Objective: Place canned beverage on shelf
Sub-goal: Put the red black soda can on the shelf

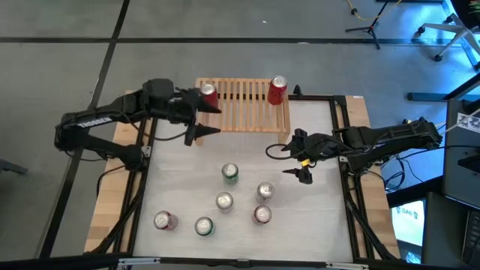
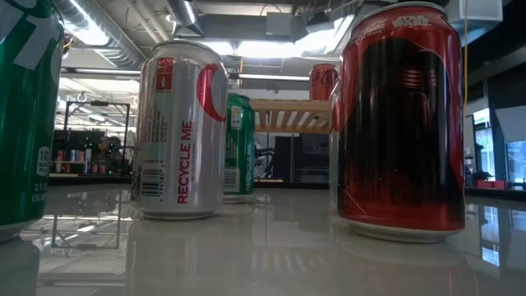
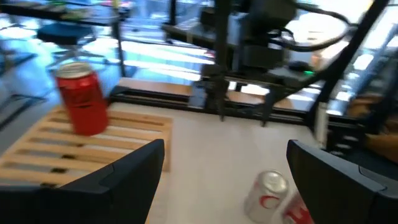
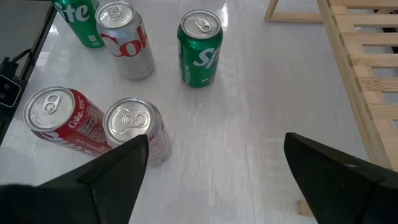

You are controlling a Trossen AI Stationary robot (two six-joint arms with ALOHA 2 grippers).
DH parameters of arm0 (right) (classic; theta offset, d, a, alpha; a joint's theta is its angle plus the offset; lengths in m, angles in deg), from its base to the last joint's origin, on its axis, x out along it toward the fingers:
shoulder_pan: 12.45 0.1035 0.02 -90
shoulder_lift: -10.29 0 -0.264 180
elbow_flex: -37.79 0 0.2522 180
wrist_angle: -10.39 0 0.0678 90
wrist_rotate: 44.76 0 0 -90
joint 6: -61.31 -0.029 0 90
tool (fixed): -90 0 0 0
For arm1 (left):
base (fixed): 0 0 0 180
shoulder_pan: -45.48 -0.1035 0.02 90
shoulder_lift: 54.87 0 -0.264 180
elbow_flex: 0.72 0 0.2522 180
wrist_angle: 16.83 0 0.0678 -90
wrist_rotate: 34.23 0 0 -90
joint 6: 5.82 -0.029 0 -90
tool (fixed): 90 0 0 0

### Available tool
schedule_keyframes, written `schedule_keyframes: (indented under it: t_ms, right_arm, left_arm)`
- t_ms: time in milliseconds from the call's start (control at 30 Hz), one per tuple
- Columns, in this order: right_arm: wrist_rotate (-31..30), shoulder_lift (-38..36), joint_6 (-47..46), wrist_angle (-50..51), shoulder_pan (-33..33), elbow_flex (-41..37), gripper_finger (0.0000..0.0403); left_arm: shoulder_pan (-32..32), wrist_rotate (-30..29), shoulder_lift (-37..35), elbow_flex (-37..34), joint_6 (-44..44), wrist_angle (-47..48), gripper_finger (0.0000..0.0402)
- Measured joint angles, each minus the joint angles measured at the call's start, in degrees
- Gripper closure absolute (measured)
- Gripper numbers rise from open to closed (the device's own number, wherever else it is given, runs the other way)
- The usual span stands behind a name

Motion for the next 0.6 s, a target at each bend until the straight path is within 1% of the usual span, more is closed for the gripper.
schedule_keyframes:
  t_ms: [167,400,500,600]
  right_arm:
    - [0.0,0.0,0.0,0.0,0.0,0.0,0.0033]
    - [0.0,0.0,0.0,0.0,0.0,0.0,0.0033]
    - [0.0,0.0,0.0,0.0,0.0,0.0,0.0033]
    - [0.0,0.0,0.0,0.0,0.0,0.0,0.0033]
  left_arm:
    - [1.9,-15.2,0.0,0.0,3.3,-1.0,0.0072]
    - [-0.3,-31.6,0.0,0.0,0.8,-3.4,0.0072]
    - [-2.8,-35.5,0.0,0.0,0.9,-3.4,0.0072]
    - [-5.8,-36.4,0.4,0.0,2.4,-3.5,0.0072]
